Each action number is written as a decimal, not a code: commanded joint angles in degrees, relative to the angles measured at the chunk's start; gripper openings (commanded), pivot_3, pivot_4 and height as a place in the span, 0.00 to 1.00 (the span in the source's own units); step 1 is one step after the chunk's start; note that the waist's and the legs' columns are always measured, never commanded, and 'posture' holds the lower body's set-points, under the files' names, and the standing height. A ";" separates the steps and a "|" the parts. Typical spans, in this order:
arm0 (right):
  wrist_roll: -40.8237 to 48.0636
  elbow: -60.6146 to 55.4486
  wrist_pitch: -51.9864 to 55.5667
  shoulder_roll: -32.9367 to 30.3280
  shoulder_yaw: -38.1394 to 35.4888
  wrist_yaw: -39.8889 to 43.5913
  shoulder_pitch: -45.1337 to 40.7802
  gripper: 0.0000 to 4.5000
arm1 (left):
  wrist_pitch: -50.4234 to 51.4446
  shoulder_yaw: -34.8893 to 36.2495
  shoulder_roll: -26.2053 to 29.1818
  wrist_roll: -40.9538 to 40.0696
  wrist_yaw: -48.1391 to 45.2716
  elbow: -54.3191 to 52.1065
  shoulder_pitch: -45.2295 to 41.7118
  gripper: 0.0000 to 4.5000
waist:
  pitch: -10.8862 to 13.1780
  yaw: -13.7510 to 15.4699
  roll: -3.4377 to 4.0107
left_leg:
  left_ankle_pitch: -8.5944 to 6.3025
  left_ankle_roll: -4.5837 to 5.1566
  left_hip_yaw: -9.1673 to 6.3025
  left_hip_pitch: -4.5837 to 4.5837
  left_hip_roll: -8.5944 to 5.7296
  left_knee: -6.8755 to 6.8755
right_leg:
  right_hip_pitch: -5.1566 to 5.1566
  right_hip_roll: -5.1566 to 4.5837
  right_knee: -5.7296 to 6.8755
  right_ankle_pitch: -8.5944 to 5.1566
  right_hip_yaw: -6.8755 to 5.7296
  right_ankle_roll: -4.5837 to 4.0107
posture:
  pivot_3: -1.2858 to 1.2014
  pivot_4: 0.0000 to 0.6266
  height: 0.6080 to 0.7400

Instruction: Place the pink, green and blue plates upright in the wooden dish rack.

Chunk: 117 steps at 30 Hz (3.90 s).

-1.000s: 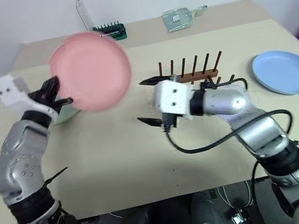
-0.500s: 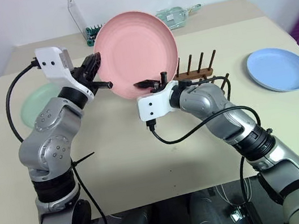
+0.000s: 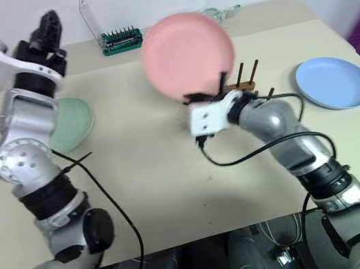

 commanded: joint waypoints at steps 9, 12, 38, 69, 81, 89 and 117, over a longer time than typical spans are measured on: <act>55.22 -7.73 44.04 1.24 -34.45 -0.44 -5.03 0.00 | -6.27 -31.25 16.85 7.86 -35.39 -7.33 23.88 0.52 | 0.13 0.11 0.26 | -0.08 0.16 -0.05 -0.02 0.01 0.07 | 0.08 -0.05 -0.04 0.00 0.02 -0.05 | 0.52 0.24 1.00; 58.08 -4.69 47.20 0.38 -35.57 -2.10 -4.95 0.00 | -5.69 -32.91 17.24 7.26 -38.58 -8.16 25.58 0.52 | 0.15 0.04 0.32 | -0.08 0.15 0.00 -0.01 0.08 0.01 | 0.04 -0.02 -0.02 0.00 0.02 -0.06 | 0.52 0.24 1.00; 74.60 21.07 53.88 -0.47 -43.48 -9.91 -10.76 0.22 | -3.97 -31.41 16.53 9.10 -38.14 -9.09 28.11 0.54 | 0.14 0.21 0.40 | -0.10 0.20 0.10 -0.02 0.05 0.06 | 0.05 -0.07 -0.03 0.02 0.03 -0.05 | 0.52 0.24 1.00; 45.09 -18.85 27.33 -2.62 -4.70 4.15 0.91 0.68 | 8.28 11.47 -1.50 21.24 24.56 12.57 9.83 0.99 | 0.12 1.92 0.13 | -0.22 0.05 0.05 -0.08 0.09 0.35 | 0.01 0.00 0.03 0.05 -0.11 0.01 | 0.52 0.24 1.00; 38.78 -21.03 26.53 0.37 0.46 2.01 6.91 0.68 | 13.34 14.45 -0.92 12.26 17.72 19.08 8.70 0.14 | 0.09 1.73 0.11 | -0.20 0.00 0.03 0.03 0.09 0.34 | 0.05 0.01 0.09 0.05 -0.13 0.00 | 0.52 0.24 1.00; 25.26 -15.33 20.09 -2.51 5.34 2.64 2.29 0.99 | 2.26 -4.06 1.51 13.84 0.82 8.07 10.24 0.00 | 0.08 1.74 0.10 | -0.20 0.00 0.03 0.00 0.05 0.34 | 0.07 -0.01 0.06 0.06 -0.13 0.00 | 0.52 0.24 1.00; -19.82 8.72 -10.79 -1.13 14.12 -6.25 -9.08 0.00 | 7.33 -6.72 -6.73 -1.12 -1.59 -5.80 1.62 0.45 | 0.10 0.27 0.08 | -0.19 -0.01 0.11 0.00 0.10 0.25 | 0.00 0.04 0.02 0.05 -0.10 -0.02 | 0.52 0.24 1.00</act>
